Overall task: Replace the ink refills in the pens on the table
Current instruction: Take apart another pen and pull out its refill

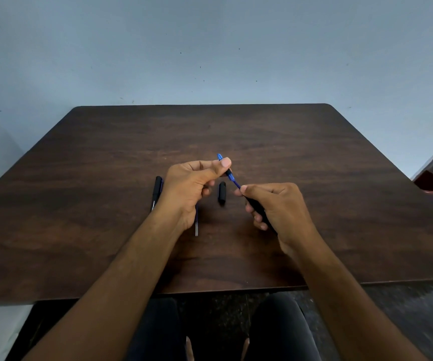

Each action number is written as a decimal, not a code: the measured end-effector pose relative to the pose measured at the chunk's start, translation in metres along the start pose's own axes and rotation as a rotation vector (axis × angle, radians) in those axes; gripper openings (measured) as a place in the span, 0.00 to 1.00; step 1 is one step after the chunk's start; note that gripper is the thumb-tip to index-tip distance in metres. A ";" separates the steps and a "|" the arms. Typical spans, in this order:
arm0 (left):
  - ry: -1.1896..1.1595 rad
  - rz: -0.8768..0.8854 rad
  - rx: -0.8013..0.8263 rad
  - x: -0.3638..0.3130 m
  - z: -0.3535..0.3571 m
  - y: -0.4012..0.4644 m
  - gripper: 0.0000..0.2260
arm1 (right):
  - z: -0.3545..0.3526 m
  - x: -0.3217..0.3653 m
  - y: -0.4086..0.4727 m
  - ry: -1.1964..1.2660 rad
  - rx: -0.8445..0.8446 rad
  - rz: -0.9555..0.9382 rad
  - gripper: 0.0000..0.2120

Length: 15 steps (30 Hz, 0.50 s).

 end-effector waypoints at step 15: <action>0.549 -0.033 0.078 -0.001 -0.003 0.001 0.09 | -0.019 -0.005 0.000 -0.073 -0.089 0.037 0.07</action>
Point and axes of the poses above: each hand's wrist, its own y-axis towards the middle knuckle, its own z-axis out of the palm, x = y × z, the point moved 8 cm from there along y, towards the middle knuckle, and after that the axes turned 3 degrees about -z, right-handed, at the moved point
